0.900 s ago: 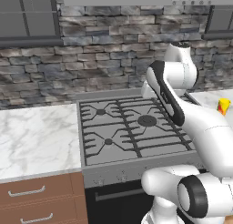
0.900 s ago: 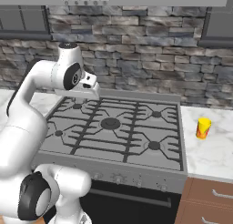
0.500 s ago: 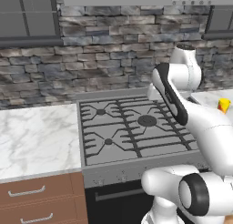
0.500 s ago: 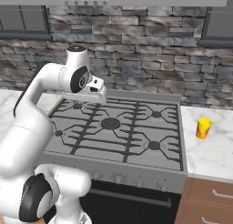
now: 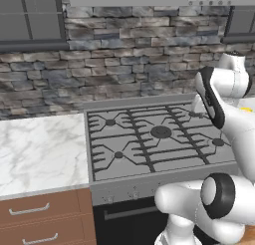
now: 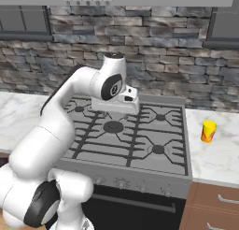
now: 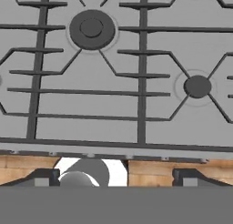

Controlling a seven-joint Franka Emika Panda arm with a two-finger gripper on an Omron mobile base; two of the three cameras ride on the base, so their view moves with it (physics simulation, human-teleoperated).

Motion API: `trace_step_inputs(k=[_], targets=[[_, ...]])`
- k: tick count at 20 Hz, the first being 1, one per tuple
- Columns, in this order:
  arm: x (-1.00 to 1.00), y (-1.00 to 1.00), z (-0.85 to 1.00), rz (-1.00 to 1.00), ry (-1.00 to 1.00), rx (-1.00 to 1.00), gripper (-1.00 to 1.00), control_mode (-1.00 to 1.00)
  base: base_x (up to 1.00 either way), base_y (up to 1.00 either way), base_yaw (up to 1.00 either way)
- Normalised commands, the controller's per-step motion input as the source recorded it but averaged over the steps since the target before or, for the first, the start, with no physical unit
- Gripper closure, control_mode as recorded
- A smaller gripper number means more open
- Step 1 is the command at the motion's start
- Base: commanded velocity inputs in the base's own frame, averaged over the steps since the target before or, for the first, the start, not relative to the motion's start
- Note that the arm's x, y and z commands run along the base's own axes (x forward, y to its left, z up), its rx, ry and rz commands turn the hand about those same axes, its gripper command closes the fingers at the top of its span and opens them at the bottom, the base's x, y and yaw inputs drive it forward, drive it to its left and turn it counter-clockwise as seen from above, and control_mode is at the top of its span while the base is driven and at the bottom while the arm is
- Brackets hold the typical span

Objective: Pick the cup and bowl from the counter and place them on the counter next to the sink.

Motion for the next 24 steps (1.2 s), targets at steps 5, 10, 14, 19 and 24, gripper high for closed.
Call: trace_step_inputs(k=[5, 10, 14, 19, 24], targets=[[-0.01, -0.85, 0.01, 0.01, 0.13, -0.09, -1.0, -1.0, 0.0, 0.0, 0.0], [0.0, -0.71, 0.05, 0.0, 0.1, -0.1, -1.0, -1.0, 0.0, 0.0, 0.0], [0.0, -0.56, 0.06, 0.03, 0.01, -0.08, -1.0, -1.0, 0.0, 0.0, 0.0], [-0.05, -0.19, 0.0, -0.03, 0.0, -0.01, -1.0, -1.0, 0.0, 0.0, 0.0], [0.2, -0.2, -0.22, -0.13, 0.0, 0.0, -1.0, -1.0, 0.0, 0.0, 0.0]])
